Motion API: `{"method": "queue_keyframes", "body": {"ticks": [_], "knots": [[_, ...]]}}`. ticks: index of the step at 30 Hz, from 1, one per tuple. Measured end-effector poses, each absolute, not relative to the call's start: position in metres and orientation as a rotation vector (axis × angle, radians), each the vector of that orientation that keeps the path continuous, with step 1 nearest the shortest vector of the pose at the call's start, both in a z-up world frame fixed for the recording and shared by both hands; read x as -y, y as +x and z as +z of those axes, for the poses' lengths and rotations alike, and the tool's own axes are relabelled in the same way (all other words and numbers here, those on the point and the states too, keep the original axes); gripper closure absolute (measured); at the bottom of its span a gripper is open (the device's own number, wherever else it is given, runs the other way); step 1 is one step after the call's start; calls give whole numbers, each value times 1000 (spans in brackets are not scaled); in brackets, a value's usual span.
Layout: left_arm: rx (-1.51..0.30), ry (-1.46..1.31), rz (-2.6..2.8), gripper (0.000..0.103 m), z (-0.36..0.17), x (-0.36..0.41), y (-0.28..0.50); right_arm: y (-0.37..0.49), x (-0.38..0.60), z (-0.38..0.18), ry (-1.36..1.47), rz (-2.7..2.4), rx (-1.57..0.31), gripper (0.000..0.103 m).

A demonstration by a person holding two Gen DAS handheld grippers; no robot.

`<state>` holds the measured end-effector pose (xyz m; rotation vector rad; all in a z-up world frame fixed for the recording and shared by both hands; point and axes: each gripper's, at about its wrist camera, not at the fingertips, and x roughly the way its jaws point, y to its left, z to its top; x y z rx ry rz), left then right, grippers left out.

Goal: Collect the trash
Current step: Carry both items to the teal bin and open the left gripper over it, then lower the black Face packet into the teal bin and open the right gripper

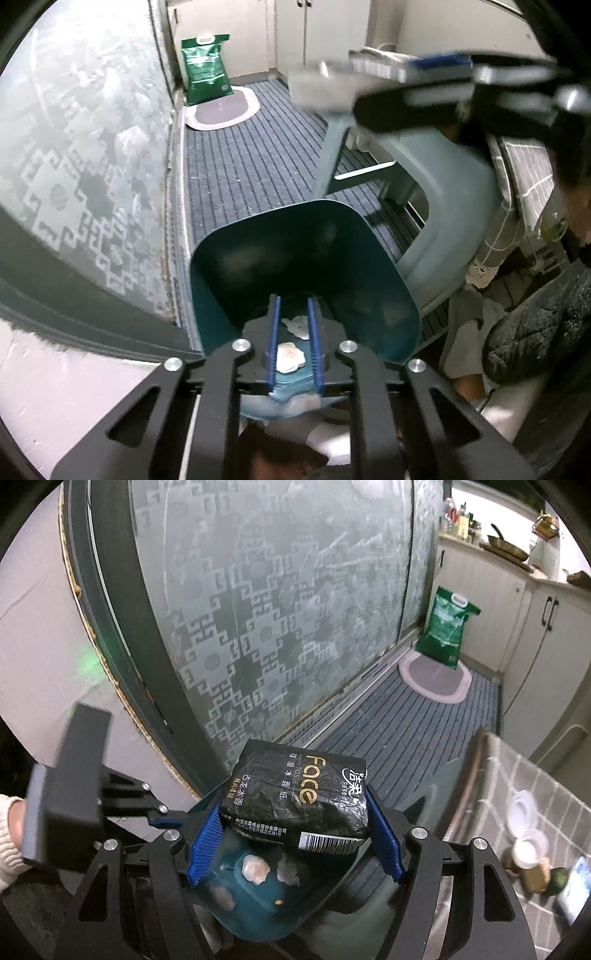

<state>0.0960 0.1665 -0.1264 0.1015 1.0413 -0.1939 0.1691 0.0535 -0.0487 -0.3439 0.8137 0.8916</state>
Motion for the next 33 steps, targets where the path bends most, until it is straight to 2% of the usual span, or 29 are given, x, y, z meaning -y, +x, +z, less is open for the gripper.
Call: {"method": "queue_keyframes", "body": {"ticks": [5,33], "knots": [[-1015,72,-163,94,-111,-182,88,167,-69,-67,-355,910,-874,31],[-839,20,-84,95,-45,-201,51,160,-112,-177,-495,913,-1156,30]]}}
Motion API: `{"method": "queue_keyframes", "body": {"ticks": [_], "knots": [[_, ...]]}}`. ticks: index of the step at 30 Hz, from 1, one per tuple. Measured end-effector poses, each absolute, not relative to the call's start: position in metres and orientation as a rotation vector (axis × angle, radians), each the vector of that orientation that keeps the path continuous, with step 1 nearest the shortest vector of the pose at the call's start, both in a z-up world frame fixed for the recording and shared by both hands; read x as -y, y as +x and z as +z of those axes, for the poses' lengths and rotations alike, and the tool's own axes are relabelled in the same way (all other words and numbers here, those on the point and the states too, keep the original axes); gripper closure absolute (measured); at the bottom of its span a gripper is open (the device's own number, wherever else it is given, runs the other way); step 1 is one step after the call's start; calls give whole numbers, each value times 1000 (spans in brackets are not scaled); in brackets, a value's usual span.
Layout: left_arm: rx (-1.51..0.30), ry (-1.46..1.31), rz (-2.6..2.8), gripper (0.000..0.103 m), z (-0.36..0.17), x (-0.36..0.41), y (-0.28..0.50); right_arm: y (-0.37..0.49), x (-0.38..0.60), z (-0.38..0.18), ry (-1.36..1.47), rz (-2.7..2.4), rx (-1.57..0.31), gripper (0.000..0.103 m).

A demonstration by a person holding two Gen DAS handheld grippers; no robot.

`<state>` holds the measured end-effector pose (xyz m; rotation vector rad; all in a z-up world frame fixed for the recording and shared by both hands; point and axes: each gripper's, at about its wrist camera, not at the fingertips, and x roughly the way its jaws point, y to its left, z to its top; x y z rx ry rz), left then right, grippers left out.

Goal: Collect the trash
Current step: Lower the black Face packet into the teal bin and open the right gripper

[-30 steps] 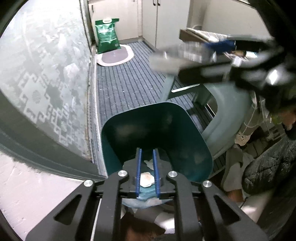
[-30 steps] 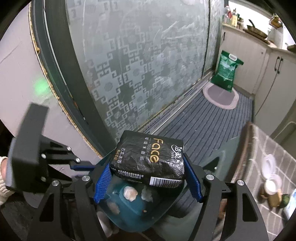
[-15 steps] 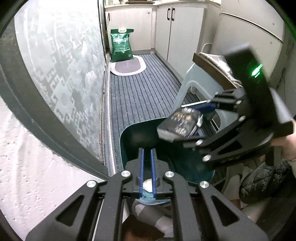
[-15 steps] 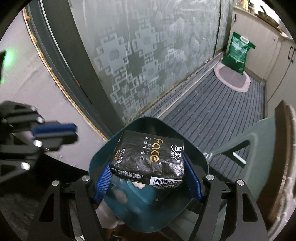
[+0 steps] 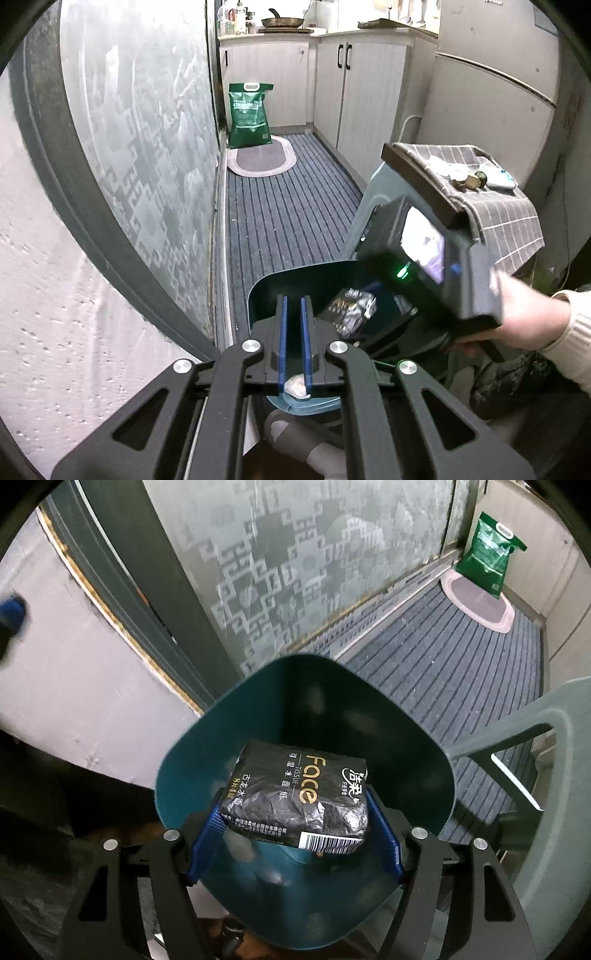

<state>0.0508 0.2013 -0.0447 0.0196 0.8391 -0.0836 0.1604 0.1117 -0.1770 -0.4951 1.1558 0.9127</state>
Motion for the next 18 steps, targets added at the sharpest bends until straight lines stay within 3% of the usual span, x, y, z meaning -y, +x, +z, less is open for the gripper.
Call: {"method": "queue_keyframes", "body": {"ticks": [9,18], "knots": [[-787,12,-73,95,-26,-196,50,162,-108,-190,-487,908,-1198,25],[-711,-6,-51,92,-5,-191,48,147,-111,-160,-450,995,-1120,26]]}}
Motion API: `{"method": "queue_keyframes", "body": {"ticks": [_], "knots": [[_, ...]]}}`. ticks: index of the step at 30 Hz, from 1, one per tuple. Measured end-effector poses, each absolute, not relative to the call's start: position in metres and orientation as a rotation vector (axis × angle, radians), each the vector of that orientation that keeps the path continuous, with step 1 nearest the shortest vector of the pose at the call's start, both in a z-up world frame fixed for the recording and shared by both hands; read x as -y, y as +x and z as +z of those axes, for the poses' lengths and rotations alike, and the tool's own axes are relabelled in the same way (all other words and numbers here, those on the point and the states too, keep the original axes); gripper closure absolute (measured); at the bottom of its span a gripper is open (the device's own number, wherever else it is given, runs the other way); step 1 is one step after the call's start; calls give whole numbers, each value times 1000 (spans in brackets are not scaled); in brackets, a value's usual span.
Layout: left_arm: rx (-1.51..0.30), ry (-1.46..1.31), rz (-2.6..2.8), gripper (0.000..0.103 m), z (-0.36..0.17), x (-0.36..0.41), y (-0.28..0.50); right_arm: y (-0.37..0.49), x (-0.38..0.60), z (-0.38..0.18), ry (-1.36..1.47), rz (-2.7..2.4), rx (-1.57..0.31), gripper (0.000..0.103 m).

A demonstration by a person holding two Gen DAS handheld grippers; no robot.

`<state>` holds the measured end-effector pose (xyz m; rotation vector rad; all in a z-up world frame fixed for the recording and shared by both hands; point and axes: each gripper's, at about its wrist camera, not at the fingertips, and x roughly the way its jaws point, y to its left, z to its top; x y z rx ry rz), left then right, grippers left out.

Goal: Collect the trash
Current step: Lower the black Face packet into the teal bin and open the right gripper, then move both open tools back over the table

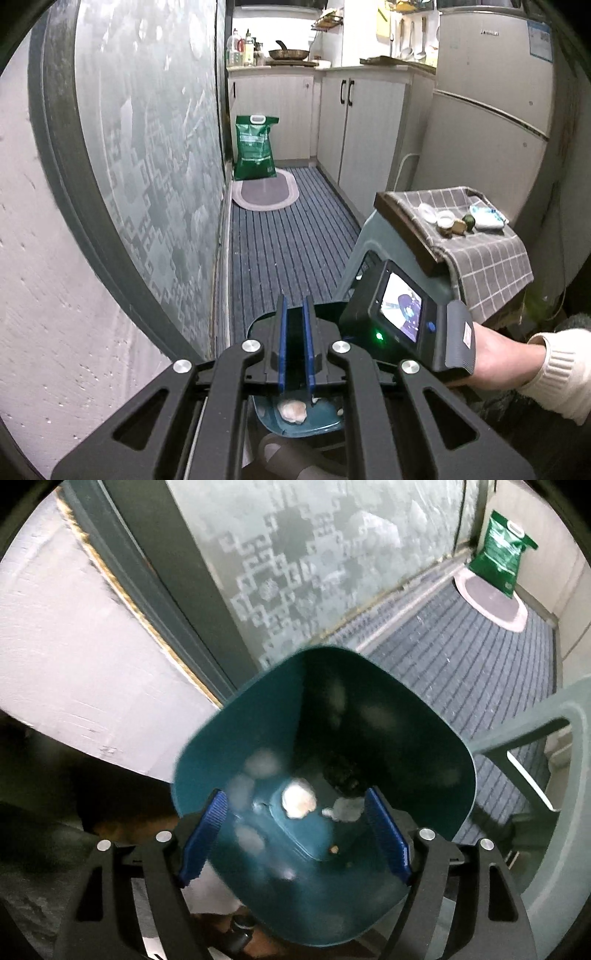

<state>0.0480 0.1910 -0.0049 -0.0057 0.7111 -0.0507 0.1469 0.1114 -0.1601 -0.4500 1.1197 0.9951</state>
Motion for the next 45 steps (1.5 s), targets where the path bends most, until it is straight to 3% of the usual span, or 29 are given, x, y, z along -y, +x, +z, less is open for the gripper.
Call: {"method": "queue_keyframes", "body": {"ticks": [7,18,26,45], "knots": [[-648,-28,-41,91,10,-185,49,148,-96,-109,-355,1037,-996,39],[-589,-42,-73,75,26,-157,62,168,-35,-46,-204,1014,-863,53],[-587,-24,-111,65,28,-129,79,182,17,-18,-126,954,-788,55],[-677,-14,-259,58,-20,-62,146,218,163,18,-141,717,-698,55]]}}
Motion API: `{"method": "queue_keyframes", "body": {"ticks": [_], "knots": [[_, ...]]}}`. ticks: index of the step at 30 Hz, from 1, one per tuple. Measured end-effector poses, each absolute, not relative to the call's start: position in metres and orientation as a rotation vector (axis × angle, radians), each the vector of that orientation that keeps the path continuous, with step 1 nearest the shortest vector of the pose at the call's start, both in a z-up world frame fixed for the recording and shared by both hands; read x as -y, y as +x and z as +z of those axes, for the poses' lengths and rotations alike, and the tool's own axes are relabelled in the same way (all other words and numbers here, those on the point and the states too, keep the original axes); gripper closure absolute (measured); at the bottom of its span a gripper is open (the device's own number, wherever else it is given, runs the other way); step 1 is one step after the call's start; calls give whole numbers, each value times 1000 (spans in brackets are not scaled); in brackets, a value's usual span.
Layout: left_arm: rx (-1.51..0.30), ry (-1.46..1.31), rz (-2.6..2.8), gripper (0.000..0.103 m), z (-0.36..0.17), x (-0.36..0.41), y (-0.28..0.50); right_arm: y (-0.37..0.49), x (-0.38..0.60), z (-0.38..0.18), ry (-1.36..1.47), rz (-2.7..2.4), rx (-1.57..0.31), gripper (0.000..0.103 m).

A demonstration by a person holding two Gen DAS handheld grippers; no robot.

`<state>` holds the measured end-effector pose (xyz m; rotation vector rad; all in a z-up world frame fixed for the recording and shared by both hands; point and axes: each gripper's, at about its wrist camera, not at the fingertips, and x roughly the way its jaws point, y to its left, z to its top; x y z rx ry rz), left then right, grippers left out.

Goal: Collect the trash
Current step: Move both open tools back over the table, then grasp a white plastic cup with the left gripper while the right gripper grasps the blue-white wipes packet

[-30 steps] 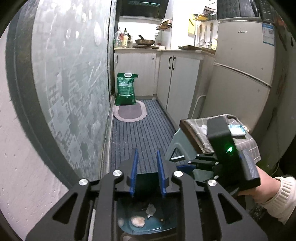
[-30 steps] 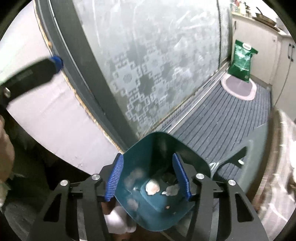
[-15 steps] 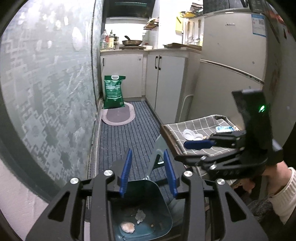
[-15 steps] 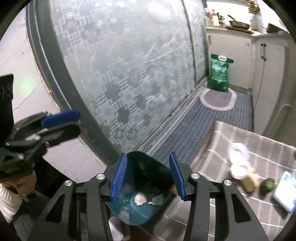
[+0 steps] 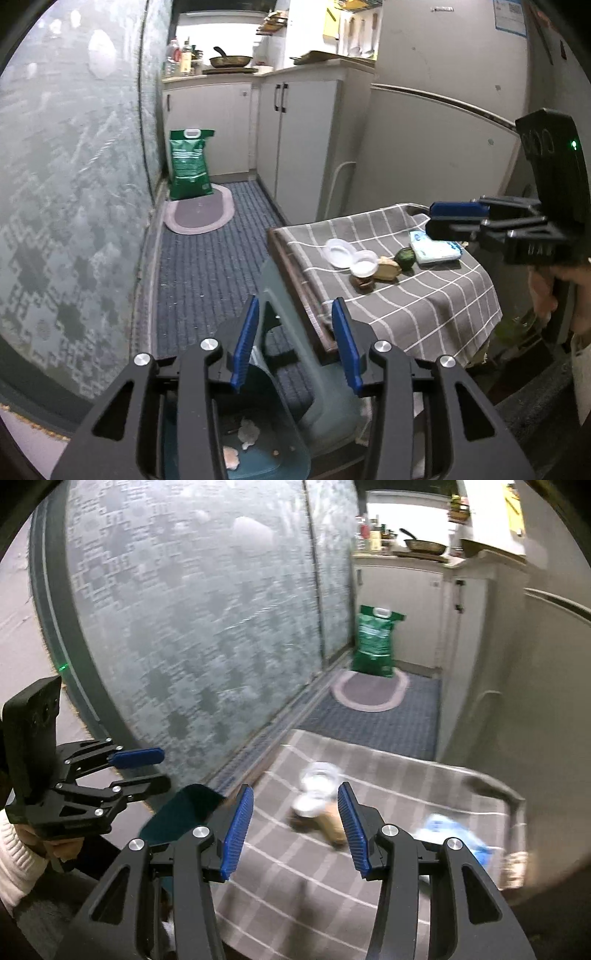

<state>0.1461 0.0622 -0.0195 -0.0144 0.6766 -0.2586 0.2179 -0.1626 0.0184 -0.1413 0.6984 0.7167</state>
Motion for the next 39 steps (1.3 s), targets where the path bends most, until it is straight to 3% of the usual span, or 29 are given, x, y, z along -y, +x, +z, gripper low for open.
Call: {"method": "queue_keyframes", "body": {"ticks": [13,18,29,33,39], "knots": [[-699,-15,-307,53,-35,-29,177,249,206,9,-215,704,-730,54],[-698,-51,-324,53,-36,-18,192,247,221,6,-244,696,-707,30],[-733,-101,-342,52,-51,6,218,245,237,-3,-311,691,-694,25],[-747,-128,-353,49,-58,6,224,243,238,-11,-373,724,-692,15],[-772,-189,-365,51,-67,3,232,245,244,-25,-421,752,-714,12]]}}
